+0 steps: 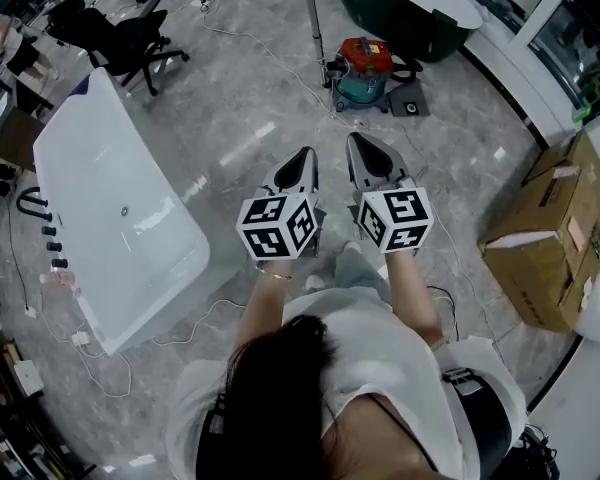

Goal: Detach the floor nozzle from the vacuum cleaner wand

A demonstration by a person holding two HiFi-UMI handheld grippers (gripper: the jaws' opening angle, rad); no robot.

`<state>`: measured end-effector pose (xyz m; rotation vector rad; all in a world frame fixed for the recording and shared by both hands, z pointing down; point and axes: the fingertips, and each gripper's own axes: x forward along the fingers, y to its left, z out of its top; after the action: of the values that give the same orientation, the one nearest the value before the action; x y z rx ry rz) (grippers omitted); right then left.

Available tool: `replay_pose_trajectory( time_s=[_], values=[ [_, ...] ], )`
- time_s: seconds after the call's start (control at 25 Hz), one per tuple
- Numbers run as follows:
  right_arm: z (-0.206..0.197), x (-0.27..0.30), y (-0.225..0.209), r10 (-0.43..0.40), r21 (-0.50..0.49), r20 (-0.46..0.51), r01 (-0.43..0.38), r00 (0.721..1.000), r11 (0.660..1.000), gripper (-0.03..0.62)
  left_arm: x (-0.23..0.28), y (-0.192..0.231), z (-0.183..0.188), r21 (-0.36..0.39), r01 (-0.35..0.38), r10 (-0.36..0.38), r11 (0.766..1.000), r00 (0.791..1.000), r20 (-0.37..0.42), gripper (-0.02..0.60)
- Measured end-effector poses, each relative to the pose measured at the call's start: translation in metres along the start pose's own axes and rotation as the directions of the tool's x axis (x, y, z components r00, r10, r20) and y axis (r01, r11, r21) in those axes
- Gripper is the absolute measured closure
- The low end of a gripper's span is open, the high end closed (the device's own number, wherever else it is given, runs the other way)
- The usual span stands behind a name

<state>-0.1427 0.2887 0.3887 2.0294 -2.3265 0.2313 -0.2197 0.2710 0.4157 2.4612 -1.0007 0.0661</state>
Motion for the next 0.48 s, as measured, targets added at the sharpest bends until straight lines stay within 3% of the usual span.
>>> replay_pose_trajectory(
  time_s=[0.24, 0.48],
  values=[
    [-0.003, 0.013, -0.005, 0.054, -0.009, 0.014, -0.054, 0.998, 0.999, 0.579, 0.015, 0.006, 0.001, -0.003, -0.016, 0.016, 1.0, 1.0, 0.007, 0.578],
    [-0.004, 0.037, -0.039, 0.048, -0.017, -0.008, -0.048, 0.999, 0.999, 0.579, 0.051, 0.006, 0.009, 0.006, -0.036, 0.036, 0.999, 0.999, 0.025, 0.578]
  ],
)
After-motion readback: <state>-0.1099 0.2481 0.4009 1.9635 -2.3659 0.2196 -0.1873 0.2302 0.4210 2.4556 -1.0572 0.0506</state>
